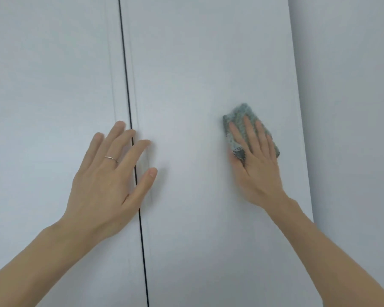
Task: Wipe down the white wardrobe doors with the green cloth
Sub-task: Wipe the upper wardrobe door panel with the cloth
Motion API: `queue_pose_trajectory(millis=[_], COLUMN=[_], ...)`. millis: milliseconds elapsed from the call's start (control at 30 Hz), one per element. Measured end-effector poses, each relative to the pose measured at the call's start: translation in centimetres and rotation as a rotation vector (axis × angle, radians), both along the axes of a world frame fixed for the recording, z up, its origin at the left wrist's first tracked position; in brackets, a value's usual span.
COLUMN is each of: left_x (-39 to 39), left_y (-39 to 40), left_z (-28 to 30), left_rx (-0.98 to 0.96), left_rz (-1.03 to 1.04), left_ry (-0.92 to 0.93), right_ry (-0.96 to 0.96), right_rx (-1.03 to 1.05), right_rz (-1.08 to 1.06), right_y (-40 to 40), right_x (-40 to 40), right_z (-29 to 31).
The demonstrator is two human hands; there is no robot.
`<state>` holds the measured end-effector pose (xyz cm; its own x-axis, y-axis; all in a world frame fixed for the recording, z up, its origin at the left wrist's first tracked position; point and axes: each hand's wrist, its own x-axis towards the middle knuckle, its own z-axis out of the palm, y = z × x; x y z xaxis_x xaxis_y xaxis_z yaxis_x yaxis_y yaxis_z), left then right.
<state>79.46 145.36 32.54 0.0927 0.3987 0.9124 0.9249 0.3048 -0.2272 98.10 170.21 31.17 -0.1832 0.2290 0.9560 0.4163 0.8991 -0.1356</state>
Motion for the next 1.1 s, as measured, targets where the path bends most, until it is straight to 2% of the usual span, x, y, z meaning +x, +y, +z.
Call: queue_pose_trajectory(millis=[167,267,333,400,500,633,767,833,933,1100], left_x=[-0.1,0.2,0.4,0.4,0.6,1.5,1.8,2.0,2.1,2.2], left_y=[0.8,1.0,1.1,0.8,0.2,-0.3,-0.8,-0.7,-0.6,-0.4], left_z=[-0.7,-1.5,-2.2,-3.0,-4.2,-7.0,-10.7,-13.0,-15.4,-17.3], left_rx=[0.039,0.055,0.059,0.068,0.074,0.014,-0.068,-0.108,-0.131,-0.1], left_rz=[0.008,-0.014,-0.033,-0.046,-0.048,-0.029,-0.024,-0.032,-0.035,-0.081], left_ry=[0.012,-0.015,-0.028,-0.04,-0.054,-0.073,-0.049,-0.056,-0.074,-0.114], right_ry=[0.319,0.472,0.52,0.454,0.188,-0.144,-0.297,-0.332,-0.223,0.117], right_rx=[-0.315,-0.525,-0.587,-0.478,-0.204,0.112,0.273,0.283,0.163,-0.375], right_rz=[0.113,0.128,0.133,0.121,0.066,0.133,0.126,0.082,0.013,-0.024], right_y=[0.8,-0.3,-1.6,-4.0,-8.0,-13.2,-11.7,-9.5,-5.4,0.9], right_x=[3.1,2.6,1.0,-1.6,-5.7,-9.6,-8.6,-6.7,-3.4,1.7], right_z=[-2.5,-4.6,-6.0,-7.7,-10.2,-14.1,-17.7,-19.5,-21.6,-23.6])
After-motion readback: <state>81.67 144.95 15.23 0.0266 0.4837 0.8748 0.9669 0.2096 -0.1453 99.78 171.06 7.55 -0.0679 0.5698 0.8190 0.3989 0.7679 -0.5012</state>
